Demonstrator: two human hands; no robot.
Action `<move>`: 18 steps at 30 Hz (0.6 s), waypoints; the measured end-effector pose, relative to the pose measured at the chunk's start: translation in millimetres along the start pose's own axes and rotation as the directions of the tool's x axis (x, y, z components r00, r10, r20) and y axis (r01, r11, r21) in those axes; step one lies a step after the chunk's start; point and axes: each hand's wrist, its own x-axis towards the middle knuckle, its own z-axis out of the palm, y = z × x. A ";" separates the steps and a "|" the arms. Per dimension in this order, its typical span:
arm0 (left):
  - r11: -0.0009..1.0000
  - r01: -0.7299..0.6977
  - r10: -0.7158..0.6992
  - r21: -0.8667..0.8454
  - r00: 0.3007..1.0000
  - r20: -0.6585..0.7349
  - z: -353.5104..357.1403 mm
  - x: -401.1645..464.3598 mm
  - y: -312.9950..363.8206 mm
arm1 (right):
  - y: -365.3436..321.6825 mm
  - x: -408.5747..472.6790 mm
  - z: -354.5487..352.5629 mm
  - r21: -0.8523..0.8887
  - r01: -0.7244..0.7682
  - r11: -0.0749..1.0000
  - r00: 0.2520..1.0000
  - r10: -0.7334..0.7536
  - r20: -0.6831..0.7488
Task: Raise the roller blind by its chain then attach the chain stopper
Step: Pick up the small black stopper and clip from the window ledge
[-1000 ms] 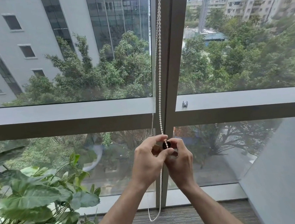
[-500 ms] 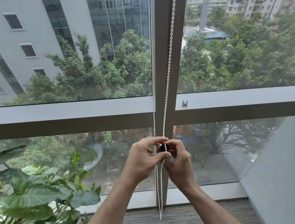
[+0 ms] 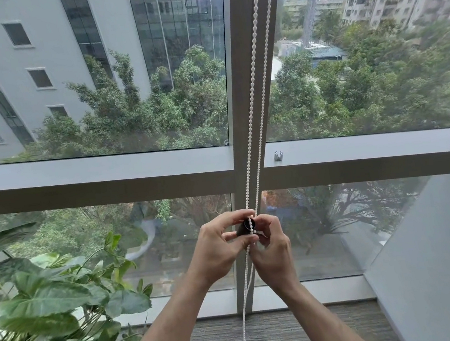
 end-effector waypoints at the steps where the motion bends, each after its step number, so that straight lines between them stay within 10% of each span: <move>1: 1.000 0.002 -0.002 -0.012 1.000 -0.011 0.5 -0.2 -0.6 | 0.8 -1.7 -0.9 0.016 0.001 1.000 1.000 -0.001 0.017; 9: 0.998 0.029 -0.032 -0.059 0.998 -0.045 5.8 -1.0 -5.5 | 7.6 -3.2 -10.1 0.060 -0.006 0.998 0.998 0.002 0.066; 18: 0.992 0.051 -0.060 -0.119 0.996 -0.071 5.9 -1.7 -1.8 | 43.5 27.1 -35.2 0.059 -0.261 0.963 0.944 0.268 -0.191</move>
